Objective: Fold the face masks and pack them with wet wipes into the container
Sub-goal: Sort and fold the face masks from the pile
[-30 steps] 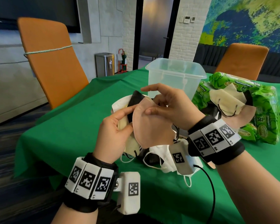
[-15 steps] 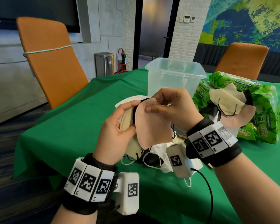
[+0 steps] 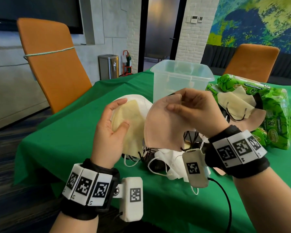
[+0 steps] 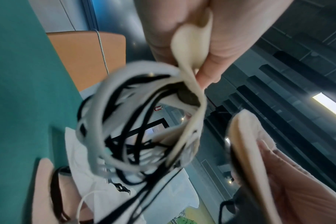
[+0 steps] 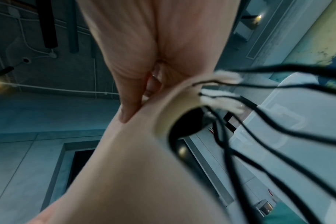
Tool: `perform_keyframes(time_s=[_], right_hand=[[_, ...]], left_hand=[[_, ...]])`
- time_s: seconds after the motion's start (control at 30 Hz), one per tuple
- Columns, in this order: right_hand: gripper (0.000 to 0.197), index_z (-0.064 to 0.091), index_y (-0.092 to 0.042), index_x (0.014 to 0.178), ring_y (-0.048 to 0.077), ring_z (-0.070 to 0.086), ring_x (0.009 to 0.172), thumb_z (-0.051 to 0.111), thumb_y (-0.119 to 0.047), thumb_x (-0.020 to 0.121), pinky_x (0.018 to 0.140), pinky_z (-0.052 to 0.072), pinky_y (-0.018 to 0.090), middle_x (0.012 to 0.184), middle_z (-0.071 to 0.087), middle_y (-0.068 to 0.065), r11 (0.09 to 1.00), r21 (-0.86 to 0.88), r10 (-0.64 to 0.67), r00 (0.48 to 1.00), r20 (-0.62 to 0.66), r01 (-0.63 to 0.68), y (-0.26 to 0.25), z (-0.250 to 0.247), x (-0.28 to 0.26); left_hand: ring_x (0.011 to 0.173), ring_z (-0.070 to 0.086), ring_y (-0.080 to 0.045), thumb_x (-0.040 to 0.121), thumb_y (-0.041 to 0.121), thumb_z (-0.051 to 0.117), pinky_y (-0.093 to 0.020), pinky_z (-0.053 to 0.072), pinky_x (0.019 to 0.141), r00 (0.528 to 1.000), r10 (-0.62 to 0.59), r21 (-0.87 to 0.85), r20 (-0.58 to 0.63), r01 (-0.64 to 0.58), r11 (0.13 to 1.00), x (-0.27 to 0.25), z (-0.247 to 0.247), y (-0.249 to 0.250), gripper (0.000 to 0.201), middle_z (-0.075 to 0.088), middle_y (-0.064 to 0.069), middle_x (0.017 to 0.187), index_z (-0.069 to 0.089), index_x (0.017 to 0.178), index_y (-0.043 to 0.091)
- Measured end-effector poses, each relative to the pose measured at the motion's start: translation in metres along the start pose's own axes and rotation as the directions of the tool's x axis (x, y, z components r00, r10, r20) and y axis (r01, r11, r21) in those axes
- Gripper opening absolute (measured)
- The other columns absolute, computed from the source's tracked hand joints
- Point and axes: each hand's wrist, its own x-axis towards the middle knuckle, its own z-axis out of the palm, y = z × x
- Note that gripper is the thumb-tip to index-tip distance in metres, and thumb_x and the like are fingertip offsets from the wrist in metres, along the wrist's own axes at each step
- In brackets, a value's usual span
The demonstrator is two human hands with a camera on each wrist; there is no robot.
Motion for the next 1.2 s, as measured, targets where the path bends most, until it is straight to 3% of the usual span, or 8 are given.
perform_keyframes(time_s=[0.13, 0.27, 0.37, 0.57, 0.7, 0.93, 1.1, 1.2], right_hand=[[0.018, 0.064, -0.016, 0.071, 0.005, 0.06, 0.067, 0.071, 0.0, 0.073, 0.067, 0.05, 0.02, 0.066, 0.067, -0.007, 0.998, 0.012, 0.057, 0.997, 0.054, -0.058, -0.002, 0.012, -0.003], [0.012, 0.067, -0.016, 0.081, 0.033, 0.065, 0.08, 0.073, -0.008, 0.074, 0.085, 0.052, 0.048, 0.087, 0.068, 0.012, 0.994, -0.055, 0.103, 0.989, 0.105, -0.098, 0.001, 0.029, -0.002], [0.013, 0.067, -0.027, 0.08, 0.047, 0.058, 0.087, 0.072, -0.021, 0.069, 0.083, 0.047, 0.057, 0.099, 0.064, 0.008, 0.991, -0.097, 0.105, 0.989, 0.104, -0.095, 0.003, 0.038, 0.0], [0.019, 0.067, -0.031, 0.075, 0.026, 0.057, 0.085, 0.074, -0.013, 0.073, 0.082, 0.048, 0.044, 0.091, 0.054, -0.011, 0.984, -0.142, 0.121, 0.986, 0.117, -0.104, 0.001, 0.043, 0.002], [0.021, 0.066, -0.036, 0.072, 0.036, 0.054, 0.079, 0.073, -0.016, 0.072, 0.071, 0.044, 0.039, 0.085, 0.054, -0.006, 0.989, -0.118, 0.108, 0.985, 0.134, -0.092, -0.003, 0.044, 0.001], [0.008, 0.067, -0.016, 0.071, 0.016, 0.047, 0.063, 0.074, -0.017, 0.073, 0.06, 0.038, 0.028, 0.064, 0.058, 0.019, 0.984, -0.11, 0.147, 0.987, 0.066, -0.14, 0.001, 0.038, 0.0], [0.007, 0.066, -0.008, 0.075, 0.011, 0.053, 0.07, 0.068, -0.001, 0.079, 0.066, 0.042, 0.023, 0.073, 0.061, 0.01, 0.971, 0.02, 0.238, 0.971, -0.001, -0.238, 0.004, 0.036, 0.001], [0.001, 0.064, -0.001, 0.08, 0.017, 0.056, 0.071, 0.065, -0.002, 0.081, 0.067, 0.044, 0.027, 0.077, 0.062, 0.012, 0.932, 0.135, 0.341, 0.94, -0.012, -0.336, 0.004, 0.039, 0.001]], left_hand=[[0.113, 0.055, -0.001, 0.077, 0.009, 0.055, -0.033, 0.039, 0.106, 1.0, -0.002, -0.009, 0.002, 0.002, 1.0, 0.0, 0.004, 0.002, 0.042, 0.062, 0.029, 0.109, 0.058, 0.105, 0.039], [0.117, 0.057, -0.011, 0.079, 0.009, 0.057, -0.043, 0.042, 0.105, 1.0, -0.024, -0.042, 0.007, 0.024, 0.999, -0.001, 0.008, 0.003, 0.045, 0.063, 0.013, 0.12, 0.06, 0.109, 0.042], [0.119, 0.056, -0.014, 0.08, 0.008, 0.059, -0.047, 0.042, 0.104, 0.999, -0.044, -0.069, 0.015, 0.045, 0.997, 0.0, 0.006, 0.002, 0.051, 0.061, 0.009, 0.126, 0.059, 0.114, 0.047], [0.121, 0.054, -0.016, 0.083, 0.018, 0.057, -0.05, 0.041, 0.104, 0.992, -0.096, -0.094, 0.083, 0.104, 0.99, -0.002, 0.005, 0.0, 0.05, 0.057, 0.004, 0.132, 0.052, 0.124, 0.047], [0.127, 0.049, -0.02, 0.083, 0.04, 0.051, -0.052, 0.035, 0.108, 0.972, -0.12, -0.125, 0.202, 0.147, 0.981, -0.006, 0.006, 0.001, 0.046, 0.054, 0.0, 0.136, 0.047, 0.127, 0.049], [0.117, 0.044, 0.017, 0.092, 0.022, 0.041, -0.004, 0.032, 0.096, 0.995, -0.033, -0.111, 0.094, 0.043, 0.993, -0.006, 0.007, 0.008, 0.034, 0.049, 0.021, 0.128, 0.048, 0.125, 0.026], [0.116, 0.056, -0.008, 0.082, 0.019, 0.053, -0.035, 0.045, 0.101, 0.992, -0.071, -0.098, 0.104, 0.082, 0.992, -0.005, 0.005, 0.003, 0.043, 0.058, 0.012, 0.127, 0.052, 0.121, 0.037], [0.118, 0.056, -0.01, 0.084, 0.02, 0.05, -0.034, 0.045, 0.1, 0.993, -0.067, -0.1, 0.102, 0.077, 0.992, -0.007, 0.008, 0.002, 0.04, 0.058, 0.008, 0.129, 0.052, 0.12, 0.038]])
